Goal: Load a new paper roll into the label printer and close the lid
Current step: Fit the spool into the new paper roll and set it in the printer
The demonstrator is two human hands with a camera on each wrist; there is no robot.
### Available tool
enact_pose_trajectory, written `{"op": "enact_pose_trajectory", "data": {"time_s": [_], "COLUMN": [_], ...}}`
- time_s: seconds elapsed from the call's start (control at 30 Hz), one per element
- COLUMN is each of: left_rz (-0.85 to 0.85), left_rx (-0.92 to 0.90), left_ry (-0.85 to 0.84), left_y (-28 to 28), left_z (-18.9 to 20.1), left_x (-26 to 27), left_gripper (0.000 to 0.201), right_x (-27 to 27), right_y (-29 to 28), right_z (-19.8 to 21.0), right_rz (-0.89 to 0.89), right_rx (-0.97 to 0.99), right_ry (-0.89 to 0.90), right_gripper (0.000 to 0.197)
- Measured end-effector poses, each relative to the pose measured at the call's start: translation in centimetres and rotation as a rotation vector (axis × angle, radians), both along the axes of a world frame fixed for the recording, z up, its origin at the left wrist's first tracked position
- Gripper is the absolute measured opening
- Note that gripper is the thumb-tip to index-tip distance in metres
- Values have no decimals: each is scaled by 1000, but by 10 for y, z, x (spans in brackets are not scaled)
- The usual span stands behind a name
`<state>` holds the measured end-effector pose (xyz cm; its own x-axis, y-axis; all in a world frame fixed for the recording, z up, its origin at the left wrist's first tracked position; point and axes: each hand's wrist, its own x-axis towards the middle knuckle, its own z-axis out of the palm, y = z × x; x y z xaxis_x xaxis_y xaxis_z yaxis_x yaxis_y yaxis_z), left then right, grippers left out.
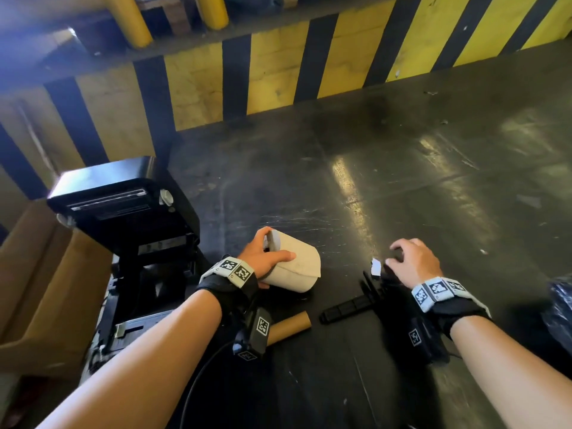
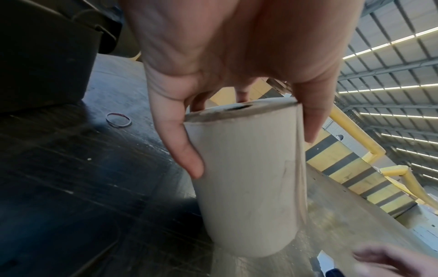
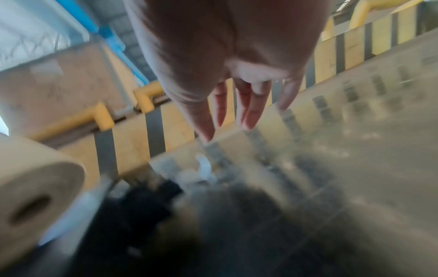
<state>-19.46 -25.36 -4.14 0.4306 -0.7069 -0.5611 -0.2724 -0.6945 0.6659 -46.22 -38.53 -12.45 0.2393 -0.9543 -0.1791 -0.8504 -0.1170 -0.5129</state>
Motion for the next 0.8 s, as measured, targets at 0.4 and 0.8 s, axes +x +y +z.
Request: {"op": "enact_pose_trajectory", "data": {"time_s": [0.4,0.8], "left_rz": [129,280], "left_rx": [-187,-545], "left_ry": [-2,236], "left_y": [50,111], "left_z": [21,90], "left_x": [7,36], "left_gripper": [69,52], "right_x": [-7,8], "right_y": [56,74], "right_z": [-4,68], "right_rz": [95,83], "right_rx": [251,-4], "right_ry": [-83,-267], "right_gripper": [40,28]}}
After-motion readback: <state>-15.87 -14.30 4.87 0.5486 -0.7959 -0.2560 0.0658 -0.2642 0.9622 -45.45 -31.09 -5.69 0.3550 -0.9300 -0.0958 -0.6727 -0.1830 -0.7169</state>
